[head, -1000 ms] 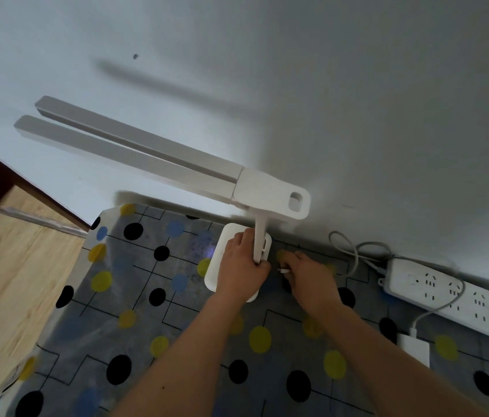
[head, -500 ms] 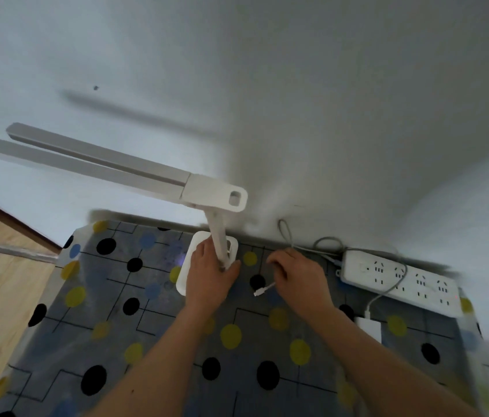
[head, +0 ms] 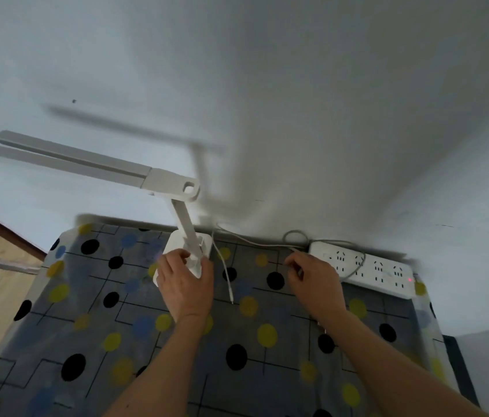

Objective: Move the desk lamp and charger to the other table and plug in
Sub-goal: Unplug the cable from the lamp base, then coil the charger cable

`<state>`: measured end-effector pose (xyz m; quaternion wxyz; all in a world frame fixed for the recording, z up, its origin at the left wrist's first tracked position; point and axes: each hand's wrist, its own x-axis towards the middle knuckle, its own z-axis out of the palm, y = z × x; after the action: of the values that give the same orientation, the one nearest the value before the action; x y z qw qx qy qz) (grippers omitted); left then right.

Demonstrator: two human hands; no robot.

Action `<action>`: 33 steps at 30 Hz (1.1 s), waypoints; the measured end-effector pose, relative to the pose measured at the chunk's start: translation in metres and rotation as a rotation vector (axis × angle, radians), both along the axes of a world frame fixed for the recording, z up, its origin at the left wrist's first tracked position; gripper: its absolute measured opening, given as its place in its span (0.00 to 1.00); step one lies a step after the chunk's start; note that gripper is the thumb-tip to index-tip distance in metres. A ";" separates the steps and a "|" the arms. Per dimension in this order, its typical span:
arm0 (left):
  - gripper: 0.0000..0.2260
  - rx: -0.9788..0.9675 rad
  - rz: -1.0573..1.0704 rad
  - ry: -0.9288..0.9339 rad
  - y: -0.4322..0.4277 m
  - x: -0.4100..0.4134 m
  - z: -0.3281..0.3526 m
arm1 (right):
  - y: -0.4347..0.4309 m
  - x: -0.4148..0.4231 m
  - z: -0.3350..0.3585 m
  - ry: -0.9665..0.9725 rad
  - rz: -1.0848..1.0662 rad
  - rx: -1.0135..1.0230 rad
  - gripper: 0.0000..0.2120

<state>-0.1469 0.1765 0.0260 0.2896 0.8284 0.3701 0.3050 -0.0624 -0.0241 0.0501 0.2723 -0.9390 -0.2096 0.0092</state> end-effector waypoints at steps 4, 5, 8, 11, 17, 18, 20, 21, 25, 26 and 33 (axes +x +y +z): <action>0.08 0.099 -0.231 0.013 -0.028 0.010 0.013 | -0.029 0.004 -0.002 0.014 -0.029 -0.040 0.06; 0.07 0.104 -0.288 0.027 -0.037 0.015 0.014 | -0.036 0.004 -0.002 0.024 -0.039 -0.039 0.07; 0.06 0.067 -0.460 0.117 -0.064 0.028 0.010 | -0.059 0.008 -0.005 0.066 -0.078 -0.037 0.09; 0.09 -0.072 -0.654 0.305 -0.087 0.040 -0.005 | -0.079 0.012 -0.011 0.111 -0.097 -0.080 0.17; 0.16 -0.183 -0.902 0.592 -0.133 0.059 -0.024 | -0.120 0.012 -0.024 0.173 -0.153 -0.112 0.24; 0.16 -0.184 -0.916 0.611 -0.140 0.062 -0.026 | -0.126 0.011 -0.025 0.181 -0.155 -0.117 0.25; 0.16 -0.171 -0.933 0.640 -0.153 0.068 -0.029 | -0.139 0.010 -0.029 0.203 -0.164 -0.102 0.25; 0.15 -0.161 -0.934 0.655 -0.158 0.071 -0.030 | -0.144 0.009 -0.030 0.214 -0.171 -0.090 0.25; 0.13 -0.101 -0.926 0.726 -0.179 0.083 -0.036 | -0.163 0.011 -0.037 0.213 -0.180 -0.120 0.25; 0.13 -0.083 -0.911 0.737 -0.184 0.085 -0.037 | -0.166 0.012 -0.039 0.203 -0.183 -0.138 0.25; 0.10 -0.086 -0.835 0.750 -0.194 0.093 -0.043 | -0.172 0.017 -0.038 0.191 -0.204 -0.171 0.24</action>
<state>-0.0538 -0.0171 -0.0170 0.2680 0.9436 0.1007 -0.1662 -0.0453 -0.1965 0.0116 0.2098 -0.9700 -0.0849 0.0884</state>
